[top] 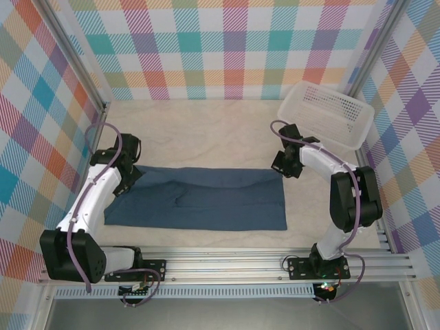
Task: Fold and stack the t-shirts
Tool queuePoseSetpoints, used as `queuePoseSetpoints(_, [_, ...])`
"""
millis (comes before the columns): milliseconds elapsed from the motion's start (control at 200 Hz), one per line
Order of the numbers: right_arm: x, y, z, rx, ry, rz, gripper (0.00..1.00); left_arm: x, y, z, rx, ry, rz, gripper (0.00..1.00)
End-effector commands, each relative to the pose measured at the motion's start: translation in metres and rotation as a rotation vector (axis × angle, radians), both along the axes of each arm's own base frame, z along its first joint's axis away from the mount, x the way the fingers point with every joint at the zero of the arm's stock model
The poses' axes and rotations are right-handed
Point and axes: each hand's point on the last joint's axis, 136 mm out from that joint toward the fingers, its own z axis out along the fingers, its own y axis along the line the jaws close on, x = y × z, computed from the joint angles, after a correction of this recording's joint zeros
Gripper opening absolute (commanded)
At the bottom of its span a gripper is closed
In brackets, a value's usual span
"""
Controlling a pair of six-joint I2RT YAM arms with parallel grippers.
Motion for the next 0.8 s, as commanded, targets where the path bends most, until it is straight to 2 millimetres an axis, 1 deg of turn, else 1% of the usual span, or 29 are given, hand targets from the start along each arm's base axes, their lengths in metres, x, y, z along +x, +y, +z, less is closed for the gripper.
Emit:
queuePoseSetpoints(0, [-0.013, -0.006, 0.005, -0.028, 0.013, 0.015, 0.00, -0.014, 0.011, 0.005, 0.062, -0.002, 0.035, 0.00])
queuePoseSetpoints(125, [-0.018, -0.007, 0.004, -0.033, 0.025, 0.013, 0.00, -0.019, 0.011, 0.004, 0.058, 0.016, 0.039, 0.00])
queuePoseSetpoints(315, [-0.019, -0.008, 0.019, -0.029, -0.008, 0.012, 0.00, -0.019, 0.013, 0.018, 0.069, -0.004, 0.034, 0.00])
queuePoseSetpoints(365, [-0.022, -0.008, 0.021, -0.025, -0.004, 0.012, 0.00, -0.020, 0.013, 0.021, 0.073, -0.007, 0.028, 0.00])
queuePoseSetpoints(470, [-0.031, -0.005, 0.020, -0.007, 0.016, 0.012, 0.00, -0.026, 0.014, 0.020, 0.074, 0.005, 0.026, 0.00])
queuePoseSetpoints(580, [-0.045, 0.000, 0.014, -0.002, 0.047, 0.021, 0.00, -0.036, 0.014, 0.014, 0.073, 0.028, 0.025, 0.00])
queuePoseSetpoints(700, [-0.061, -0.001, 0.000, -0.018, 0.093, 0.020, 0.00, -0.048, 0.014, 0.006, 0.066, 0.043, 0.036, 0.00])
queuePoseSetpoints(795, [-0.070, -0.006, -0.013, -0.042, 0.132, 0.018, 0.00, -0.057, 0.010, -0.009, 0.039, 0.070, 0.044, 0.00])
